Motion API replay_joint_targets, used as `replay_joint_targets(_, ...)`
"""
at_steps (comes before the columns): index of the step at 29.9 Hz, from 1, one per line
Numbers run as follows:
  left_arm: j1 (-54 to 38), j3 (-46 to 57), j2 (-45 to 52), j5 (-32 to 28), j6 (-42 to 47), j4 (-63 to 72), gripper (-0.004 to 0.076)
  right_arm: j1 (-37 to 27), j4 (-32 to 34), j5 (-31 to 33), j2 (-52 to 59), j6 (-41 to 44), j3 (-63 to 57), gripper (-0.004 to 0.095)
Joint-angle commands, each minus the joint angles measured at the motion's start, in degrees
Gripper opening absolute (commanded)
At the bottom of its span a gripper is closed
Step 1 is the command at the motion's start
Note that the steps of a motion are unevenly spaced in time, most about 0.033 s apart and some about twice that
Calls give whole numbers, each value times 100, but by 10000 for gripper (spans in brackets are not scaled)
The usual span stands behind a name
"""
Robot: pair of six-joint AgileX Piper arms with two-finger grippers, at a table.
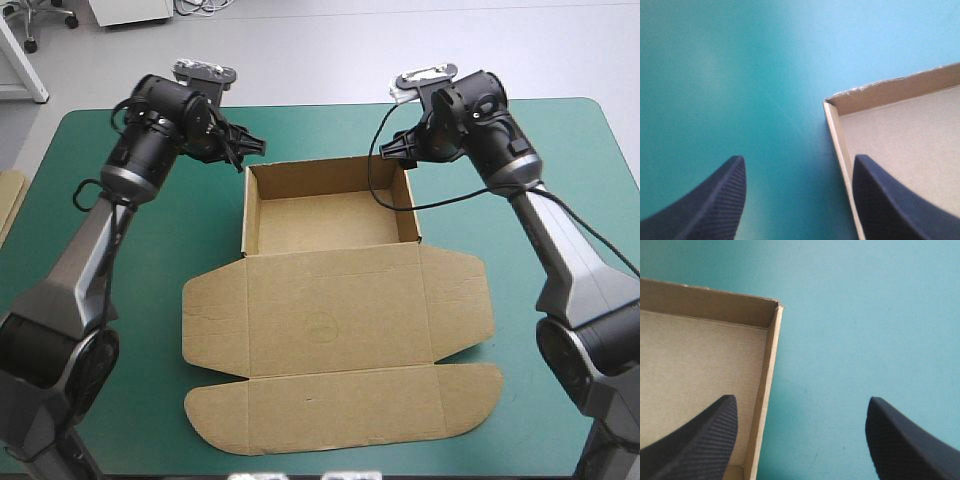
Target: Fold the box
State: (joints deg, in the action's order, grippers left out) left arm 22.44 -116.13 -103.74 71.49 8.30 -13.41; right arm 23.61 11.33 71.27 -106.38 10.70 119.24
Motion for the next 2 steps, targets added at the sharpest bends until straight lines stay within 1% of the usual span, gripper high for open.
replay_joint_targets(1, 40, -59, 874, 112, -587, -32, 316, 8, 83, 12, 811, -520, 156, 528)
replay_joint_targets(2, 40, 20, 1070, 112, -713, 38, 249, 8, 9, 12, 984, -664, 86, 410)
